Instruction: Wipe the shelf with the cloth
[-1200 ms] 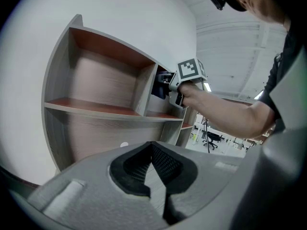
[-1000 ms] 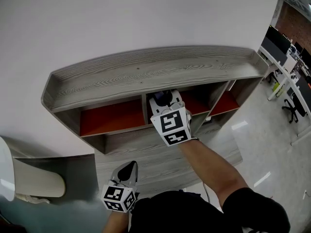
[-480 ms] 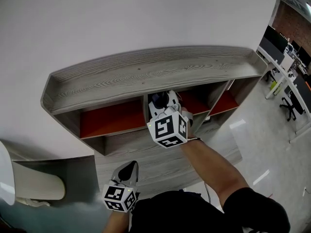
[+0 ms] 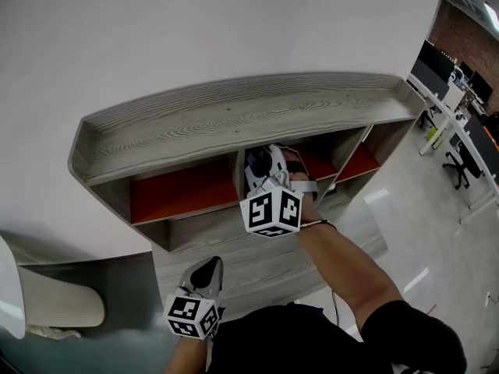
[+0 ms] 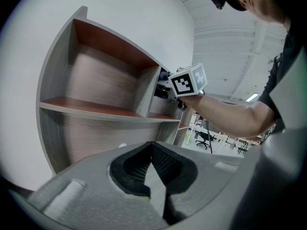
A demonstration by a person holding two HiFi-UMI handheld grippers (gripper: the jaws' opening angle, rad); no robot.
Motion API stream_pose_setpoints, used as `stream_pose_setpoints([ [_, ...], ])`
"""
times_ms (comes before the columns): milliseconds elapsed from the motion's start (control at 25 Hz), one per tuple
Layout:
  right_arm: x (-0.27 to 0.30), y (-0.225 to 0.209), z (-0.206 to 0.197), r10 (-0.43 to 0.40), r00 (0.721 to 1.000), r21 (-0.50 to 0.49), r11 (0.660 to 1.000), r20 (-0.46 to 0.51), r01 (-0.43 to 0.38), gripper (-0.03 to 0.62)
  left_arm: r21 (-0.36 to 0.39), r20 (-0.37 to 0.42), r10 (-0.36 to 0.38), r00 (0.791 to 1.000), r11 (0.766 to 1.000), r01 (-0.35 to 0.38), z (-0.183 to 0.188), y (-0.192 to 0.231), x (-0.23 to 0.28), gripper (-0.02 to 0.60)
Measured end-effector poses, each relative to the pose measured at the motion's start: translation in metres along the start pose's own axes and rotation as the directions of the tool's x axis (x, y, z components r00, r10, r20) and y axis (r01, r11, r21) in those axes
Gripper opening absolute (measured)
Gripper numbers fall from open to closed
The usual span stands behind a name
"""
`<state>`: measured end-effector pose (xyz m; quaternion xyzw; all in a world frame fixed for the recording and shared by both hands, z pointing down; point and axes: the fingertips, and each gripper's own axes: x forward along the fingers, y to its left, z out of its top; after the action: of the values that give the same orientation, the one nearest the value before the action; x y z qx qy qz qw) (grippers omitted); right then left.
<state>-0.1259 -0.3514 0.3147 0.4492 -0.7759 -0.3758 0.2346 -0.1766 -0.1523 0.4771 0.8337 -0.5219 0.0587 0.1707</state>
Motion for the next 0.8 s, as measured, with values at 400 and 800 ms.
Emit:
stream_pose_setpoints([
  [400,-0.021,0.022,-0.025,0.08,0.992,0.186,0.981,-0.101,-0.06,0.078,0.001,-0.019,-0.069,0.997,0.998,0.069,-0.007,0.009,-0.015,0.009],
  [800,-0.084,0.046,-0.028,0.117,0.993,0.623,0.776,0.017,-0.102,0.078,-0.007,-0.036,-0.133,0.99,0.991,0.133,-0.022,0.007,-0.017,0.009],
])
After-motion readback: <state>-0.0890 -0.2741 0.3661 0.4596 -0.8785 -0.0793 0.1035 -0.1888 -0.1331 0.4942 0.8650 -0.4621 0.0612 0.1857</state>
